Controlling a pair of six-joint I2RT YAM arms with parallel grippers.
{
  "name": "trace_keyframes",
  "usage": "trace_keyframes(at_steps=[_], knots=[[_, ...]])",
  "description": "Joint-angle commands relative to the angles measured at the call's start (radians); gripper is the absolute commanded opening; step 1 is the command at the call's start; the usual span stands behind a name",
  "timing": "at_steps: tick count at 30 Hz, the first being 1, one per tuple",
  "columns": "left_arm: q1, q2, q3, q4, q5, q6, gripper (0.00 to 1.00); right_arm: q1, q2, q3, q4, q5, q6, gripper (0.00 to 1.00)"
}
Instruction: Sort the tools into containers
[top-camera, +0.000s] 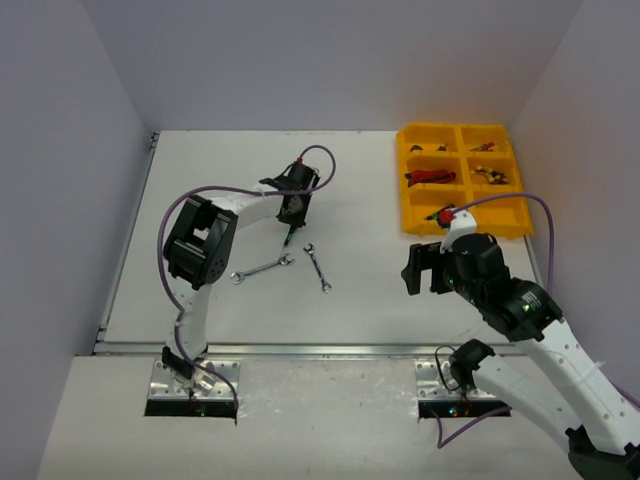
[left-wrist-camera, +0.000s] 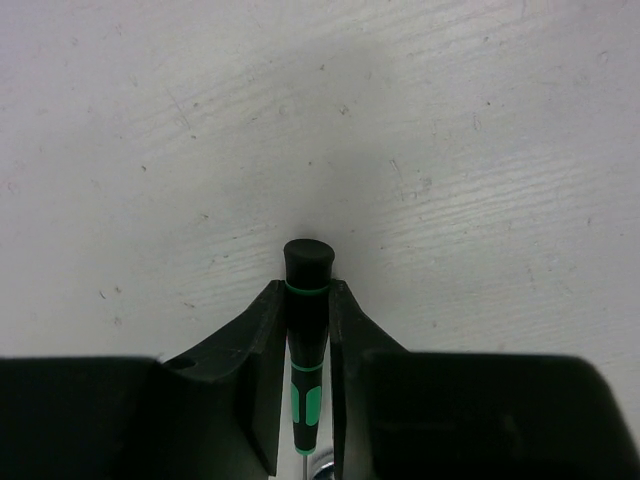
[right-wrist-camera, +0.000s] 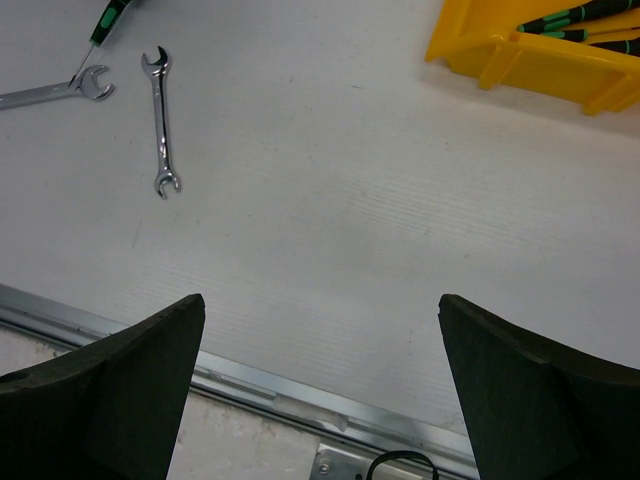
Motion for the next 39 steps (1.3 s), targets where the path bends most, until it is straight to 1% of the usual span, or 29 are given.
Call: trace_keyframes(at_steps=[1, 3, 6, 7, 9, 10, 13, 15, 16, 19, 21, 23, 25, 28, 32, 37, 39], knots=[[-0.019, -0.18, -0.012, 0.144, 0.099, -0.127, 0.0, 0.001, -0.009, 0.028, 0.026, 0.031, 0.015, 0.99], [-0.045, -0.251, -0.056, 0.239, 0.153, -0.184, 0.0, 0.0, -0.042, 0.031, 0.026, 0.093, 0.046, 0.99], [-0.153, -0.263, -0.051, 0.439, 0.163, -0.187, 0.0, 0.0, -0.085, 0.039, 0.028, 0.146, 0.076, 0.99], [-0.181, -0.245, -0.032, 0.511, 0.153, -0.169, 0.0, 0.0, -0.097, 0.044, 0.028, 0.159, 0.084, 0.99], [-0.241, -0.206, 0.041, 0.561, 0.138, -0.145, 0.0, 0.0, -0.122, 0.053, 0.018, 0.169, 0.091, 0.99], [-0.242, -0.18, 0.041, 0.584, 0.139, -0.142, 0.0, 0.0, -0.13, 0.059, 0.013, 0.175, 0.095, 0.99], [-0.275, -0.063, 0.209, 0.681, 0.197, -0.173, 0.0, 0.001, -0.156, 0.086, -0.031, 0.197, 0.105, 0.99], [-0.284, 0.01, 0.277, 0.77, 0.226, -0.196, 0.0, 0.001, -0.174, 0.101, -0.056, 0.209, 0.108, 0.99], [-0.286, 0.052, 0.293, 0.84, 0.234, -0.207, 0.0, 0.0, -0.18, 0.107, -0.061, 0.212, 0.108, 0.99], [-0.299, 0.14, 0.334, 0.968, 0.264, -0.257, 0.0, 0.0, -0.198, 0.105, -0.068, 0.204, 0.116, 0.99], [-0.313, 0.186, 0.367, 1.071, 0.261, -0.259, 0.0, 0.001, -0.196, 0.108, -0.079, 0.201, 0.117, 0.99], [-0.335, 0.247, 0.438, 1.083, 0.259, -0.215, 0.0, 0.0, -0.194, 0.115, -0.102, 0.201, 0.119, 0.99], [-0.359, 0.309, 0.552, 1.058, 0.266, -0.151, 0.0, 0.0, -0.199, 0.121, -0.119, 0.192, 0.12, 0.99], [-0.383, 0.384, 0.632, 1.05, 0.255, -0.077, 0.0, 0.0, -0.225, 0.122, -0.124, 0.175, 0.117, 0.99], [-0.389, 0.42, 0.647, 1.08, 0.252, -0.038, 0.0, 0.001, -0.237, 0.125, -0.129, 0.168, 0.107, 0.99], [-0.393, 0.448, 0.66, 1.072, 0.279, -0.017, 0.0, 0.001, -0.23, 0.126, -0.131, 0.168, 0.097, 0.99], [-0.395, 0.472, 0.677, 1.047, 0.303, -0.009, 0.03, 0.0, -0.226, 0.125, -0.128, 0.169, 0.092, 0.99]])
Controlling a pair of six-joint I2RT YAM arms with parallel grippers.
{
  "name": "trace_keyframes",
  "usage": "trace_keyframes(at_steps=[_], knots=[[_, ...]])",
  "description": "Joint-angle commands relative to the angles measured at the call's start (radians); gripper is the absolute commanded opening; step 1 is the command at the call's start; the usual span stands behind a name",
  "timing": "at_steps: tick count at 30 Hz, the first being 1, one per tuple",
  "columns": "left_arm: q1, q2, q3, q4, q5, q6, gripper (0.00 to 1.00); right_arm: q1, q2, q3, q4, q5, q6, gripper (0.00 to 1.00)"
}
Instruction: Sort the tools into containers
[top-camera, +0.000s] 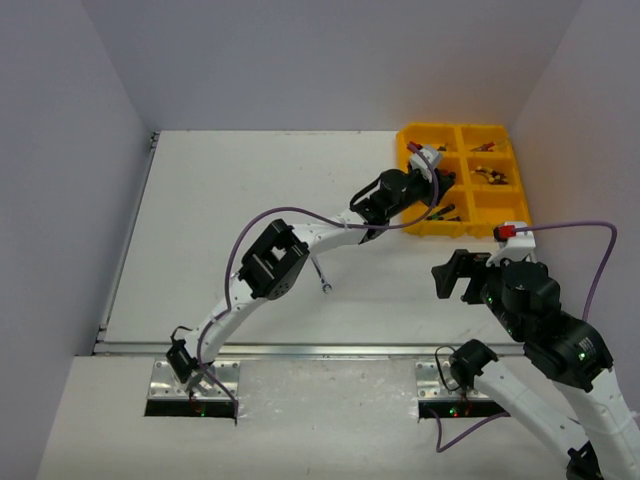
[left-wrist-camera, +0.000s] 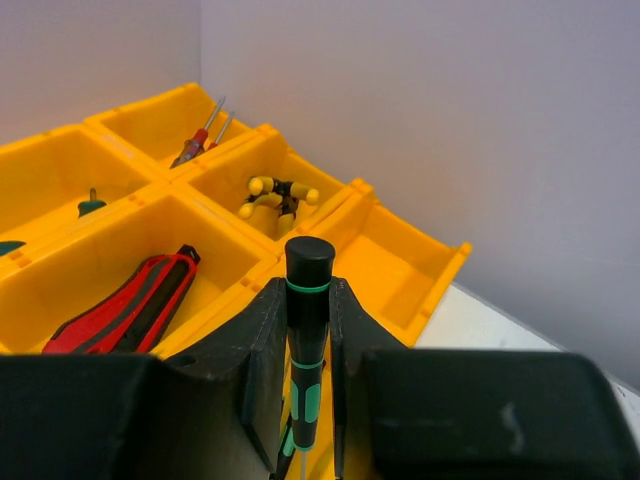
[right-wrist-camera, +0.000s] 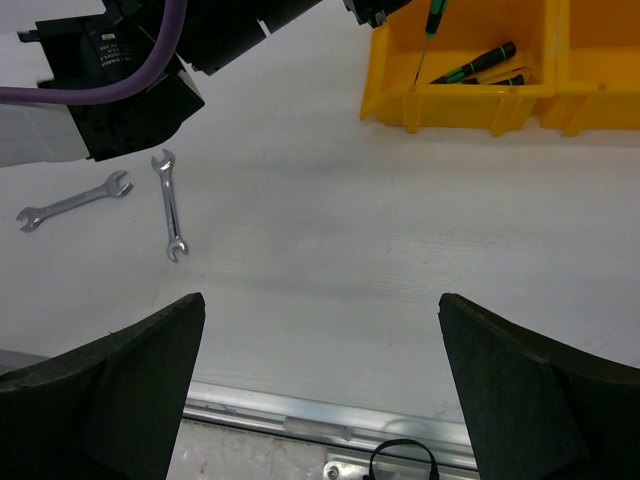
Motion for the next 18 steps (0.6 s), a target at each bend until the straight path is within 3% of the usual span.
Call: trace_keyframes(at_steps=[1, 6, 12, 16, 18], knots=[[0.0, 0.04, 0.068, 0.038, 0.052, 0.045, 0.06, 0.0, 0.008, 0.029, 0.011, 0.009, -0.008, 0.99], [-0.008, 0.083, 0.134, -0.082, 0.097, 0.091, 0.27, 0.001, 0.009, 0.029, 0.011, 0.019, -0.017, 0.99], [-0.009, 0.045, 0.165, -0.139, 0.165, 0.097, 0.75, 0.001, 0.025, 0.046, 0.01, 0.03, -0.019, 0.99], [-0.009, -0.097, 0.137, -0.181, 0.04, 0.101, 0.95, 0.0, 0.038, 0.058, 0.01, 0.042, -0.011, 0.99], [-0.008, -0.191, 0.113, -0.24, -0.168, 0.094, 1.0, 0.001, 0.047, 0.063, 0.017, 0.04, -0.013, 0.99]])
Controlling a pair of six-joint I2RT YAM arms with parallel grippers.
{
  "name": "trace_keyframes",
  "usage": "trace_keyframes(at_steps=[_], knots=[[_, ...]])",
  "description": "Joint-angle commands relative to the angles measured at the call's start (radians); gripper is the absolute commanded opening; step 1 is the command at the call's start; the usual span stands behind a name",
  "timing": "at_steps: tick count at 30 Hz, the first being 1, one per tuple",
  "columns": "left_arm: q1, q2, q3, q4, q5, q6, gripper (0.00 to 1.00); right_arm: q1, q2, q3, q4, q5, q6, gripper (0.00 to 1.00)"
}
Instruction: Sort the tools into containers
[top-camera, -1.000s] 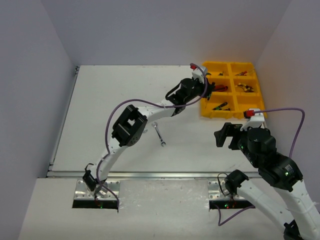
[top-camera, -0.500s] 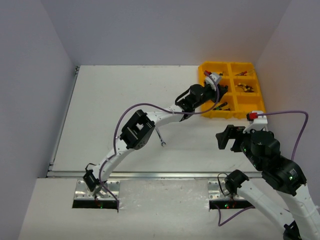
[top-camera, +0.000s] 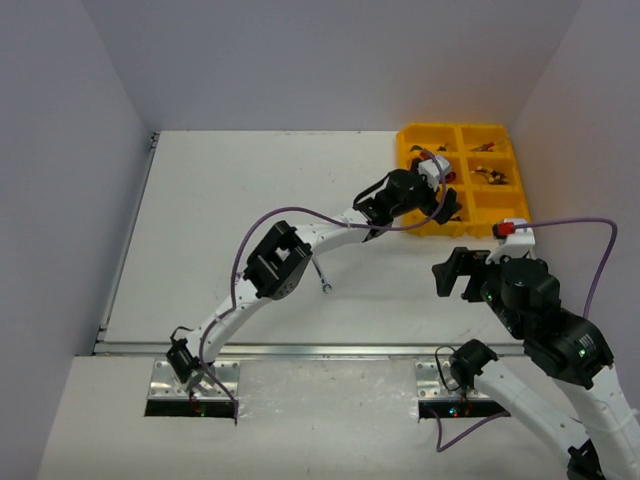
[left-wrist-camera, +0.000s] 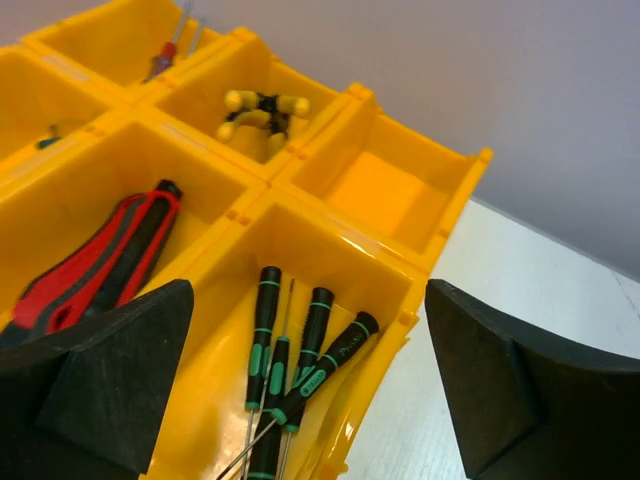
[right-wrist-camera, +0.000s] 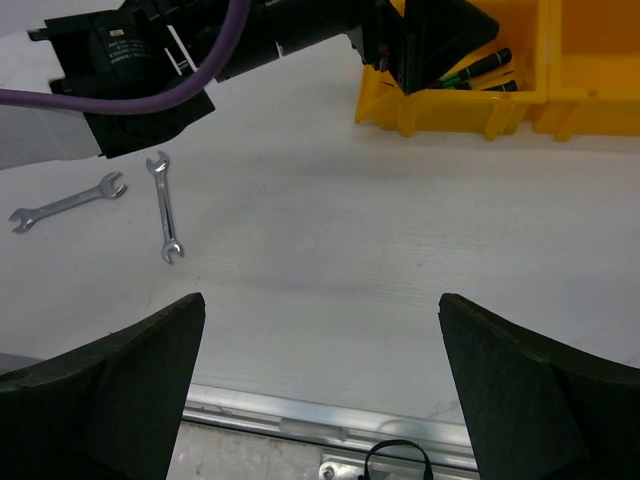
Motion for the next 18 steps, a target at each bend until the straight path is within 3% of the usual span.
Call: trace_keyframes(at_steps=[1, 5, 7, 11, 12, 14, 15, 16, 18], knots=[[-0.002, -0.28, 0.01, -0.054, -0.343, -0.003, 1.0, 0.001, 0.026, 0.041, 0.026, 0.028, -0.004, 0.99], [0.065, -0.459, -0.045, -0.39, -0.84, -0.191, 1.0, 0.0, 0.065, 0.014, 0.102, -0.045, -0.026, 0.99], [0.134, -0.604, -0.188, -0.58, -0.828, -0.344, 1.0, 0.001, 0.138, 0.001, 0.127, -0.129, -0.045, 0.99], [0.288, -0.959, -0.687, -0.611, -0.663, -0.468, 1.0, 0.002, 0.412, -0.003, 0.171, -0.24, -0.029, 0.99], [0.315, -1.098, -0.803, -0.617, -0.697, -0.523, 1.0, 0.003, 0.495, 0.002, 0.195, -0.272, -0.02, 0.99], [0.348, -1.222, -0.93, -0.746, -0.831, -0.619, 1.0, 0.014, 0.655, 0.012, 0.242, -0.295, -0.019, 0.99], [0.363, -1.233, -0.967, -0.759, -0.835, -0.63, 1.0, 0.016, 0.666, 0.015, 0.259, -0.295, -0.018, 0.99], [0.381, -1.356, -1.018, -0.918, -0.874, -0.763, 1.0, 0.046, 0.795, 0.054, 0.27, -0.298, -0.011, 0.99], [0.386, -1.441, -1.077, -0.996, -0.9, -0.804, 1.0, 0.078, 0.897, 0.1, 0.284, -0.286, -0.011, 0.99]])
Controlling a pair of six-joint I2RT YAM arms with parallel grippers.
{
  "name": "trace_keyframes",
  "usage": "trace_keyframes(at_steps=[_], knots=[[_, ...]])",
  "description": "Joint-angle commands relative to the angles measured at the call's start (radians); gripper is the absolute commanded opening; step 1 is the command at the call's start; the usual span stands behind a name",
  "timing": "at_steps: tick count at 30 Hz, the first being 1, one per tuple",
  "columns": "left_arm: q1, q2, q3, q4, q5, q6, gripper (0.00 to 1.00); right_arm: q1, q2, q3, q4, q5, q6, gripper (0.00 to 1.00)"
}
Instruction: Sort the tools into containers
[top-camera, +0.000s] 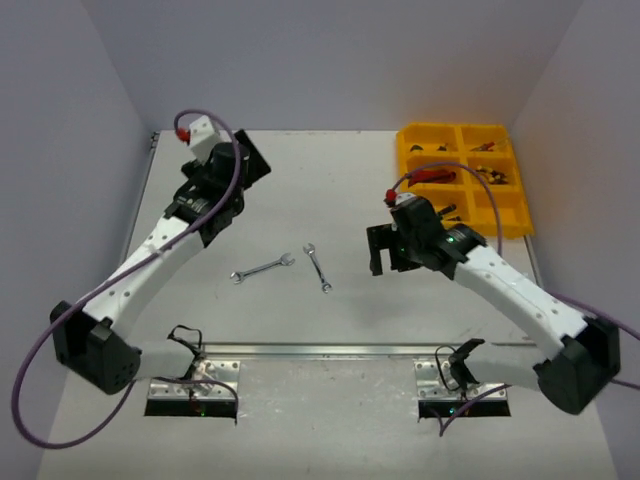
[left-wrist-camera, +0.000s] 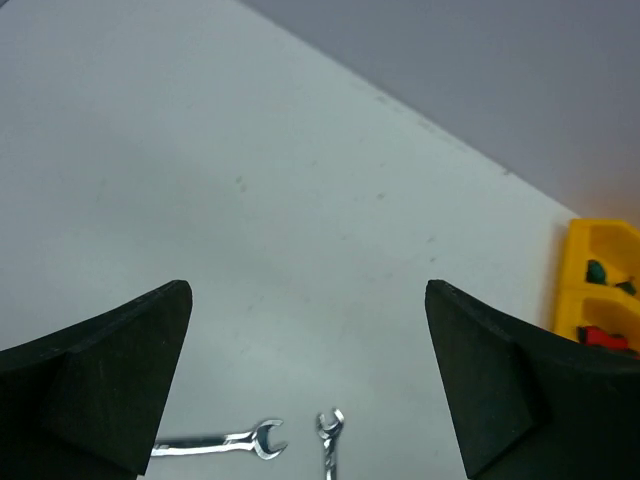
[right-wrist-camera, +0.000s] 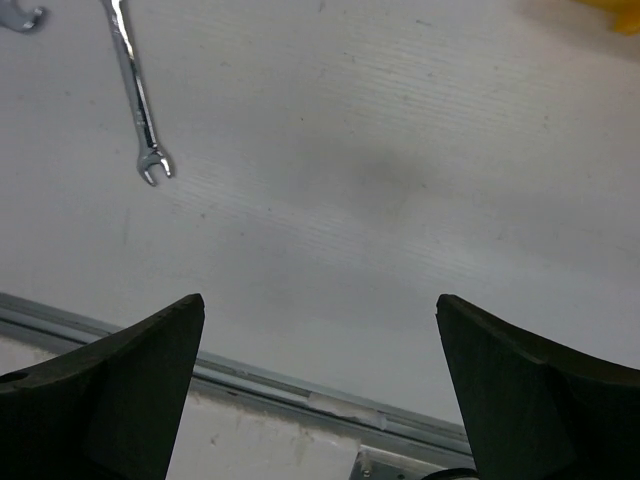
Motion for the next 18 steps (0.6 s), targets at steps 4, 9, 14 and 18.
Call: trace_keyframes(at_steps=[4, 9, 14, 18], knots=[[-0.027, -0.325, -0.157, -0.353, -0.012, -0.114, 1.0, 0.143, 0.419, 0.261, 0.057, -0.013, -0.012, 0.91], [-0.028, -0.445, -0.218, -0.362, 0.267, 0.108, 1.0, 0.165, 0.656, 0.394, 0.081, -0.043, -0.041, 0.81], [-0.028, -0.526, -0.335, -0.344, 0.107, 0.128, 1.0, 0.18, 0.806, 0.525, 0.076, -0.08, -0.07, 0.71], [-0.027, -0.546, -0.385, -0.262, 0.153, 0.157, 1.0, 0.185, 0.899, 0.615, 0.046, -0.059, -0.066, 0.63]])
